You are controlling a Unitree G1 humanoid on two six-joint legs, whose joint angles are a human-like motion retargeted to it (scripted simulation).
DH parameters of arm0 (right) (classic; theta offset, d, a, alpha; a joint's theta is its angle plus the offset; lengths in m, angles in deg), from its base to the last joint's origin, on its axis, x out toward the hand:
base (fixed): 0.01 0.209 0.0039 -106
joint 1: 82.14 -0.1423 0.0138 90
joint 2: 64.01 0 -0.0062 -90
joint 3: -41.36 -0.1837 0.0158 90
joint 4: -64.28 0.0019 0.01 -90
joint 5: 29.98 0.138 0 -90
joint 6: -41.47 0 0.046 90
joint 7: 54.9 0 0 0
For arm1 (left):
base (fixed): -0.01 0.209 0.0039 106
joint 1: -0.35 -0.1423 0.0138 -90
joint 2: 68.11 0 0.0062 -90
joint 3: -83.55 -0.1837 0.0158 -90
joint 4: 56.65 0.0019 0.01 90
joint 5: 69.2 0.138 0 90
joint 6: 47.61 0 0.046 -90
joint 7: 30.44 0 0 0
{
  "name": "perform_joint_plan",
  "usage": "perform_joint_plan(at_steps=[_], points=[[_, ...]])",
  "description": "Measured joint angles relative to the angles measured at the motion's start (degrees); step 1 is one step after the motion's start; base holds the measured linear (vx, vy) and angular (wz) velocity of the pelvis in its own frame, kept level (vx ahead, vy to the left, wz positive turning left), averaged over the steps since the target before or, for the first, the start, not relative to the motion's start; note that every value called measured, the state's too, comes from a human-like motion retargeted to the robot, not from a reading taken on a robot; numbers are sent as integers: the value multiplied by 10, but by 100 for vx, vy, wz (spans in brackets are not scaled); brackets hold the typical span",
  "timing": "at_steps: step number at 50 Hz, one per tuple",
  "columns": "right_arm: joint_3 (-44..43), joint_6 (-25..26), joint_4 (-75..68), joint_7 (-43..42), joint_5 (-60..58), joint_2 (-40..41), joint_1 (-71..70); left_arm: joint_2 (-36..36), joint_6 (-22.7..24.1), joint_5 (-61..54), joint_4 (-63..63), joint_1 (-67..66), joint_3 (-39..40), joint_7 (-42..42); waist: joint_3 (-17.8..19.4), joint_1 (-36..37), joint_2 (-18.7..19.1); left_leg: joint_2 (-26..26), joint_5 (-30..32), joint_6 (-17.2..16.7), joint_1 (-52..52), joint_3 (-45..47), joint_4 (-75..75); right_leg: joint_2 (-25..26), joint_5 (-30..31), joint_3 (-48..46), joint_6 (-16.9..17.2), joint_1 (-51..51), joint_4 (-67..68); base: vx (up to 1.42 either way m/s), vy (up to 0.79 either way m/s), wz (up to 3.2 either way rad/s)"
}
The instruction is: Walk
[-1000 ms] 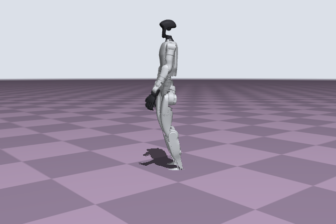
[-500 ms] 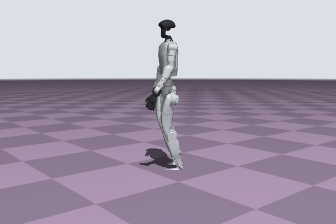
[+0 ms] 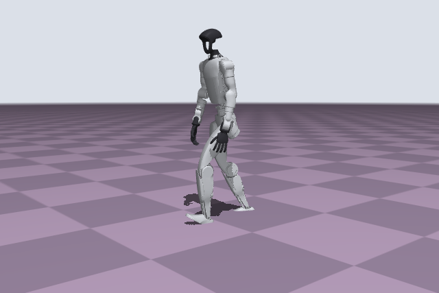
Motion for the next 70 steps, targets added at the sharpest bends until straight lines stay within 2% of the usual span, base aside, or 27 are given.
perform_joint_plan(at_steps=[4,8,10,14,15,17,20,22,23,25,30,33,35,37,40,41,43,45,47,50,55,58,60,63,65,68,70], points=[[2,-2,10,-12,8,-2,-14,1,-4,-17,25,-19,11,9,-17,-3,-27,-13,44,-3,-14,5,-60,-22,-18,22,6,-23,64,54,18,14],[-4,-4,17,-28,30,-1,-15,-2,-9,-30,57,-44,13,11,-37,-24,-63,-49,97,6,-17,18,-30,-40,-25,76,30,-62,182,65,22,42],[-7,-5,20,-34,43,-1,-9,-5,-13,-32,73,-56,10,10,-50,-39,-79,-70,106,14,-15,26,1,-58,3,81,49,-86,271,70,20,56],[-1,-3,40,-26,72,-5,4,-2,-17,-19,98,-58,-1,-11,-60,-98,-156,-179,114,48,74,62,-52,-163,82,116,82,-182,559,70,17,99],[0,-1,47,-22,75,-6,3,1,-19,-11,99,-52,-2,-16,-60,-115,-175,-209,124,56,113,64,-96,-188,98,130,83,-210,621,72,12,101],[1,-2,54,-24,72,-7,11,2,-23,7,92,-44,-17,-15,-66,-141,-177,-234,107,66,157,51,-110,-200,83,138,65,-262,701,75,9,67],[-1,-1,62,-30,64,-11,24,7,-28,29,75,-14,-31,-7,-66,-168,-170,-255,98,69,255,18,-172,-200,25,153,33,-346,753,78,6,43],[-6,1,65,-33,62,-16,31,12,-30,35,57,22,-29,-1,-51,-169,-142,-237,116,65,363,-23,-275,-169,-2,149,15,-387,719,83,3,26],[-8,2,62,-34,61,-16,44,11,-27,35,46,31,-32,3,-54,-178,-142,-247,108,64,382,-33,-273,-172,-18,154,14,-412,700,84,2,46],[-18,7,56,-33,63,-21,56,16,-21,32,22,70,-30,8,-36,-179,-103,-212,118,59,475,-72,-351,-134,-25,132,12,-430,613,90,1,40],[-47,22,18,-27,64,-24,92,29,7,32,-51,137,-34,17,-30,-175,-44,-159,107,43,581,-124,-394,-59,9,121,56,-449,307,93,-1,40],[-60,30,-7,-26,58,-22,114,34,20,30,-89,153,-30,25,-48,-168,-39,-161,96,28,598,-128,-354,-44,13,144,66,-464,248,96,-2,38],[-69,36,-24,-26,54,-21,122,34,23,22,-110,151,-22,30,-55,-163,-27,-155,86,11,598,-130,-280,-31,34,145,58,-449,261,102,-4,48],[-73,39,-37,-32,50,-22,126,27,23,13,-122,133,-13,34,-42,-157,-3,-140,66,-19,569,-123,-101,-8,46,131,40,-414,309,98,-5,44],[-74,39,-39,-43,43,-19,128,14,21,13,-119,91,-13,39,-26,-139,45,-94,103,-76,479,-100,195,39,34,91,2,-374,364,87,-4,31],[-73,38,-36,-47,40,-20,124,9,19,19,-114,78,-16,37,-26,-129,58,-73,124,-84,444,-90,262,51,24,82,-9,-360,365,86,-4,21],[-70,33,-28,-56,33,-21,108,3,13,32,-99,56,-22,31,-29,-109,72,-33,131,-76,370,-67,369,66,7,72,-23,-327,350,88,-4,15],[-67,27,-14,-69,27,-22,87,0,5,49,-78,34,-27,23,-31,-87,66,-7,94,-45,300,-43,426,66,-9,75,-27,-285,327,88,-5,16],[-68,21,9,-77,25,-23,65,2,-2,61,-54,9,-26,16,-29,-65,51,1,50,-18,242,-23,424,60,-19,80,-25,-231,288,88,-4,9],[-72,13,56,-82,31,-29,33,9,-9,69,-21,-36,-14,11,-23,-35,29,-1,5,2,180,-1,345,49,-29,91,-19,-142,220,88,-2,-2],[-69,-3,142,-83,46,-46,-19,19,-15,58,34,-108,19,14,-37,-10,-10,-50,17,-5,125,5,63,17,-37,110,-10,-27,112,87,1,2],[-65,-12,175,-83,41,-52,-40,18,-18,49,56,-145,36,17,-51,-1,-13,-67,1,-8,87,-9,-14,18,-66,116,-9,-8,141,82,4,1],[-62,-14,190,-82,38,-54,-50,19,-19,42,69,-161,51,18,-63,0,-26,-84,13,-1,84,-5,-44,7,-80,127,-4,2,166,86,5,7],[-57,-13,189,-80,30,-45,-39,12,-22,35,81,-179,66,22,-80,-5,-45,-110,46,16,76,7,16,-11,-70,133,19,2,251,85,5,19],[-51,-9,176,-72,26,-34,-25,6,-23,30,86,-182,73,21,-88,-14,-65,-134,59,33,80,21,60,-31,-39,139,47,-5,333,84,4,25],[-38,-1,132,-36,28,-3,-10,7,-26,23,84,-159,76,4,-77,-42,-137,-209,69,69,142,60,33,-106,49,160,110,-45,514,77,2,35],[-32,3,103,-16,28,8,1,6,-26,25,69,-135,64,-6,-77,-60,-154,-234,65,84,179,66,9,-135,96,161,125,-93,611,74,-1,23]])
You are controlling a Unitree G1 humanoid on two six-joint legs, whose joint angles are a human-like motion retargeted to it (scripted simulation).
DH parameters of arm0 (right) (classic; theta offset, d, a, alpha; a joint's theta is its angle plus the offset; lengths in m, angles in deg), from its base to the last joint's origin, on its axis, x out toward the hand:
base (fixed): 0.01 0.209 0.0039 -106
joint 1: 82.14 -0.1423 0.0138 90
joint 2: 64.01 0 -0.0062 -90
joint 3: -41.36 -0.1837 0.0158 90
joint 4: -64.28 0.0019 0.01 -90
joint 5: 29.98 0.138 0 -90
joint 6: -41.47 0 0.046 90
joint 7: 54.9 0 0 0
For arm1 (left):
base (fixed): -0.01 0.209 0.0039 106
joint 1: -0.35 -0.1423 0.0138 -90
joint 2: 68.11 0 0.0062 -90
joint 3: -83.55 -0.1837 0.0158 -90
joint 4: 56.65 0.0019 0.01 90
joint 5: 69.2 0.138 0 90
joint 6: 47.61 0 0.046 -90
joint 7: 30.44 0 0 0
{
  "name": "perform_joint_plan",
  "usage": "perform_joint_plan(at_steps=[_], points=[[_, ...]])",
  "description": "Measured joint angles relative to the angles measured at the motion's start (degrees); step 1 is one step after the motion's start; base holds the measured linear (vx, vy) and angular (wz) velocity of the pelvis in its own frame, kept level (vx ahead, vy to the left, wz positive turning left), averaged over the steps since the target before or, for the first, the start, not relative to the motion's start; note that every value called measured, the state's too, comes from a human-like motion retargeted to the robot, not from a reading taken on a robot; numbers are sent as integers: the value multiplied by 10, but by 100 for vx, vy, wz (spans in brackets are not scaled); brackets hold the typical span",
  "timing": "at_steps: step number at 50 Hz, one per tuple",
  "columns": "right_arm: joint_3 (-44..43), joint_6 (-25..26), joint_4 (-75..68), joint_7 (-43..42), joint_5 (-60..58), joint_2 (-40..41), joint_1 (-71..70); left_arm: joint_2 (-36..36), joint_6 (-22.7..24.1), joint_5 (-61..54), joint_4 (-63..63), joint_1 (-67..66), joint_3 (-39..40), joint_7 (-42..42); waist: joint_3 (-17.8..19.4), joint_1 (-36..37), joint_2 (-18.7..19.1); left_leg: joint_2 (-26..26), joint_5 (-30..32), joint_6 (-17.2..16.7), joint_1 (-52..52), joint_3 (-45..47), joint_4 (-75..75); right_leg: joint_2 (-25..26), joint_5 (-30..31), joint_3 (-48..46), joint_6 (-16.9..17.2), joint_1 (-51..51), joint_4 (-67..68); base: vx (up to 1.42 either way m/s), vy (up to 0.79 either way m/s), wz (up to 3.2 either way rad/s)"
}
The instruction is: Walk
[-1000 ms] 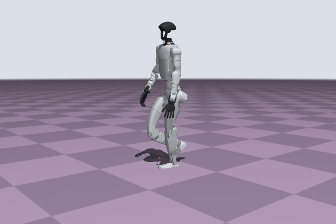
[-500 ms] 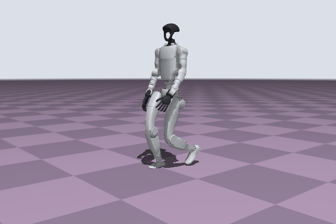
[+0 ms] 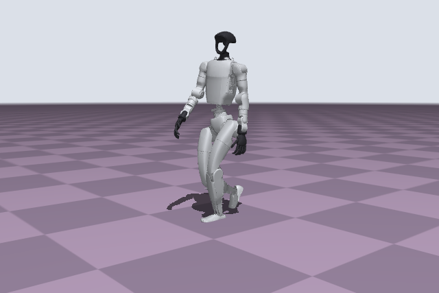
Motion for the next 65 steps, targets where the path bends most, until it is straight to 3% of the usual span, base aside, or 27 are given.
perform_joint_plan(at_steps=[4,8,10,15,18,22,26,28,31,34,41,45,49,53,55,60,63,65], points=[[-1,6,-45,13,-9,2,26,3,3,15,-51,70,-35,-6,3,-33,17,-4,-11,0,102,-19,-77,-45,-63,-23,-50,-113,97,71,-1,-7],[-19,8,-70,0,-5,-12,63,17,13,14,-110,147,-53,1,13,-62,59,19,-18,-18,214,-52,-158,-51,-146,-54,-93,-204,38,67,-3,-4],[-31,11,-83,-7,2,-21,81,25,22,6,-140,185,-57,8,16,-74,80,35,-22,-27,260,-68,-190,-36,-161,-66,-97,-236,-35,64,-6,7],[-56,22,-130,-13,17,-35,114,49,44,-9,-209,259,-66,16,4,-85,125,79,-35,-47,332,-93,-247,51,-138,-51,-69,-270,-296,59,-8,5],[-64,29,-152,-9,17,-39,134,53,53,-8,-235,275,-68,16,-10,-87,125,80,-69,-52,343,-104,-208,73,-133,-25,-62,-281,-318,53,-10,15],[-71,36,-168,-8,16,-36,148,39,55,-3,-243,258,-68,6,-22,-81,132,91,-80,-75,342,-112,-80,105,-114,-17,-76,-264,-239,50,-10,16],[-71,42,-165,-14,17,-34,128,17,46,21,-215,222,-80,-21,4,-63,197,175,-27,-143,277,-118,192,183,-108,-63,-116,-195,-249,42,-9,8],[-67,42,-154,-19,15,-31,113,8,37,41,-190,201,-95,-35,9,-45,213,212,7,-156,223,-105,301,208,-115,-70,-132,-171,-266,38,-6,-4],[-59,40,-131,-25,10,-26,78,5,23,73,-144,173,-115,-52,9,-16,200,243,-18,-127,130,-75,387,210,-131,-63,-140,-134,-300,38,-4,10],[-58,37,-97,-25,11,-23,41,12,8,95,-98,136,-117,-61,11,11,172,247,-64,-99,45,-50,376,195,-144,-52,-138,-89,-344,34,-3,8],[-59,26,0,-23,20,-30,-32,28,-5,77,-24,33,-53,-56,-4,44,114,184,-68,-80,-66,-42,104,143,-153,-49,-118,10,-448,25,1,2],[-56,20,28,-20,11,-30,-45,25,-8,56,0,-5,-20,-47,-18,53,103,154,-57,-71,-83,-55,47,129,-180,-49,-108,28,-412,16,4,1],[-52,22,22,-4,6,-17,-30,17,-9,40,15,-4,-3,-42,-27,39,71,106,-29,-47,-55,-40,58,88,-180,-38,-78,32,-303,17,6,26],[-37,25,-14,30,15,1,3,4,-5,29,-3,33,-18,-42,-22,9,18,28,-25,-13,7,-16,19,10,-97,-30,-17,-10,-91,11,5,40],[-35,26,-39,46,18,3,13,3,-2,30,-28,70,-36,-44,-21,-5,2,0,-17,-2,50,-14,-40,-29,-62,-27,-5,-64,17,9,3,17],[-40,29,-87,47,4,-4,63,11,15,32,-111,162,-78,-32,-17,-43,19,-11,-29,-7,151,-39,-122,-86,-140,-42,-54,-188,119,10,2,0],[-50,32,-113,39,0,-15,85,19,22,25,-154,219,-84,-26,-13,-57,45,6,-15,-20,225,-65,-203,-80,-180,-55,-75,-251,55,11,-2,-8],[-58,37,-132,35,4,-24,93,26,27,19,-179,257,-86,-23,-11,-61,78,38,0,-32,277,-82,-271,-45,-185,-71,-80,-278,-29,13,-4,-13]])
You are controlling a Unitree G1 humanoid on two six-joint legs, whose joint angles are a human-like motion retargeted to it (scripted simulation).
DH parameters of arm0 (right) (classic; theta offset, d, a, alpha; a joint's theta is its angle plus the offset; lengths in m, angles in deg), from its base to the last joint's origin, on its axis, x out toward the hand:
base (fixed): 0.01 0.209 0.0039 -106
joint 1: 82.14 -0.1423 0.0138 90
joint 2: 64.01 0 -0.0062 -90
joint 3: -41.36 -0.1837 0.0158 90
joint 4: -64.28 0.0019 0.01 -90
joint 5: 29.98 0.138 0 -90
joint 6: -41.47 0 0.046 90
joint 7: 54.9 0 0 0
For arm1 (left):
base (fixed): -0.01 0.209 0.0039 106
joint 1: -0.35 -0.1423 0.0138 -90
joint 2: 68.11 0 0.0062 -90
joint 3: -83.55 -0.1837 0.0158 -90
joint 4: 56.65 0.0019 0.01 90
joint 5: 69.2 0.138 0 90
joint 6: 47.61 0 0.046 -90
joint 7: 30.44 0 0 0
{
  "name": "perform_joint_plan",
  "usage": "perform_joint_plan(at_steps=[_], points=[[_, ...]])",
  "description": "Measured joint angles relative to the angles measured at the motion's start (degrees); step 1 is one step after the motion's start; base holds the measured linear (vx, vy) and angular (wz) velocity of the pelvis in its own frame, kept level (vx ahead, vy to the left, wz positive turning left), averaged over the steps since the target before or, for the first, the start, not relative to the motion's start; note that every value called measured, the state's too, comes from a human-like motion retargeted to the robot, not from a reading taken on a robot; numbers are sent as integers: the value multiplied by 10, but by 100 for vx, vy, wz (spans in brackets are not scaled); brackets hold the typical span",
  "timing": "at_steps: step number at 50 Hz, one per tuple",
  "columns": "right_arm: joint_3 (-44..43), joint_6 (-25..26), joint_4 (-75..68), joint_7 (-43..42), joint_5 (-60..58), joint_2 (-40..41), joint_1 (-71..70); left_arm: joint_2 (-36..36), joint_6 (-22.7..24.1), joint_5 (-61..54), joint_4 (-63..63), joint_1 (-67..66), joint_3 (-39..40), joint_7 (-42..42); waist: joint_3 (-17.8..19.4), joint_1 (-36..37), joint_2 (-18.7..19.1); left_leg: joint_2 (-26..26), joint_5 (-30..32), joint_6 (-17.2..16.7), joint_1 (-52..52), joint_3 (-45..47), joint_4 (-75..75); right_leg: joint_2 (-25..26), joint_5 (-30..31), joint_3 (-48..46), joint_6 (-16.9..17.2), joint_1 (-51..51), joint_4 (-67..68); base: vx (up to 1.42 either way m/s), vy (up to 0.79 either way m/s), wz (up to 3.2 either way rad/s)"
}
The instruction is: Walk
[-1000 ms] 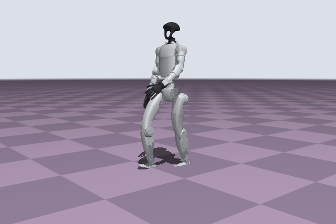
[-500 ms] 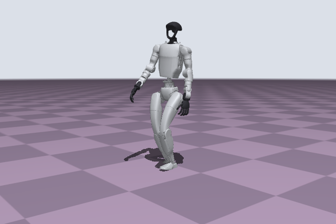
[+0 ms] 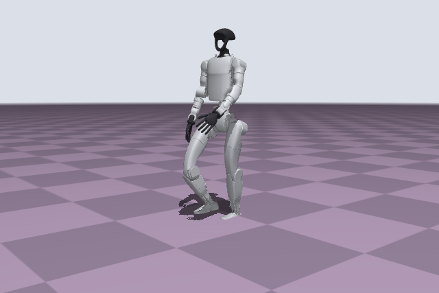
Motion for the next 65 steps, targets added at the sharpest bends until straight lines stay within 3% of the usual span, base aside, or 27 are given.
perform_joint_plan(at_steps=[5,9,13,17,19,22,25,29,35,38,40,46,48,52,56,63,65], points=[[-12,11,-36,-3,10,-8,35,6,18,10,-41,36,-17,-2,-7,-12,24,28,-14,-17,59,-10,-26,75,-8,38,22,-36,-199,9,-5,0],[-17,14,-50,0,11,-8,49,-2,23,23,-39,31,-24,-18,-13,-9,36,47,-64,-27,73,-25,54,116,11,47,14,-17,-206,9,-7,1],[-14,15,-54,-4,18,-5,46,-23,15,39,-4,-13,-25,-41,2,2,64,84,-81,-65,51,-33,270,166,31,33,-11,39,-160,6,-7,-3],[-4,16,-30,-7,20,-3,22,-37,-1,65,47,-68,-33,-62,12,30,121,167,-4,-126,-51,-28,552,241,32,-1,-54,86,-182,-1,-4,-11],[3,13,-11,-14,14,-2,2,-33,-10,80,70,-91,-43,-67,10,48,122,196,11,-117,-116,-9,641,252,22,1,-65,105,-204,0,0,0],[8,10,19,-25,8,0,-36,-18,-22,98,99,-121,-51,-67,8,74,102,219,-23,-79,-218,18,702,250,13,14,-67,144,-250,0,0,0],[6,8,53,-32,11,1,-74,-1,-28,104,118,-154,-39,-65,11,95,77,215,-58,-56,-299,36,670,236,13,22,-60,191,-303,0,0,0],[3,1,99,-40,13,1,-114,13,-28,91,139,-201,-3,-55,9,110,51,183,-64,-49,-366,43,527,213,18,24,-49,252,-367,0,0,0],[10,-7,129,-32,-10,7,-142,15,-26,71,168,-241,36,-43,-3,115,15,110,-51,-36,-382,25,332,168,-2,19,-33,310,-379,2,1,5],[17,-5,119,-20,-22,18,-126,7,-28,71,179,-251,44,-40,-9,114,6,88,-37,-26,-373,27,362,155,-20,24,-23,320,-314,8,5,12],[21,0,98,-1,-28,30,-116,6,-30,68,185,-242,46,-44,-5,108,-19,54,-20,-12,-340,39,348,122,-13,31,-4,336,-272,10,6,24],[45,19,26,63,-30,43,-56,-10,-31,69,144,-193,7,-63,-9,77,-67,-30,-32,36,-264,61,300,31,124,37,68,267,3,3,2,11],[42,23,10,74,-36,39,-40,-10,-30,71,119,-157,-11,-68,-7,63,-68,-41,-37,44,-227,59,260,-2,136,31,61,215,92,0,0,0],[27,24,-3,68,-48,20,-12,-9,-29,65,70,-76,-26,-66,-1,35,-41,-32,-42,35,-136,36,172,-37,61,10,7,111,158,2,1,-14],[7,26,-9,49,-43,4,10,-8,-27,49,38,-4,-19,-50,3,8,-6,-6,-47,18,-56,12,94,-20,-5,-11,-18,27,79,0,0,0],[-22,36,-19,28,-20,-6,29,-6,-10,38,2,68,-9,-31,-9,-12,43,43,-68,-8,16,-4,39,98,-15,18,7,-39,-198,0,0,0],[-24,37,-20,25,-20,-6,35,-8,-4,40,-2,68,-8,-33,-13,-12,45,46,-79,-15,19,-7,63,117,-15,32,7,-38,-220,0,0,0]])
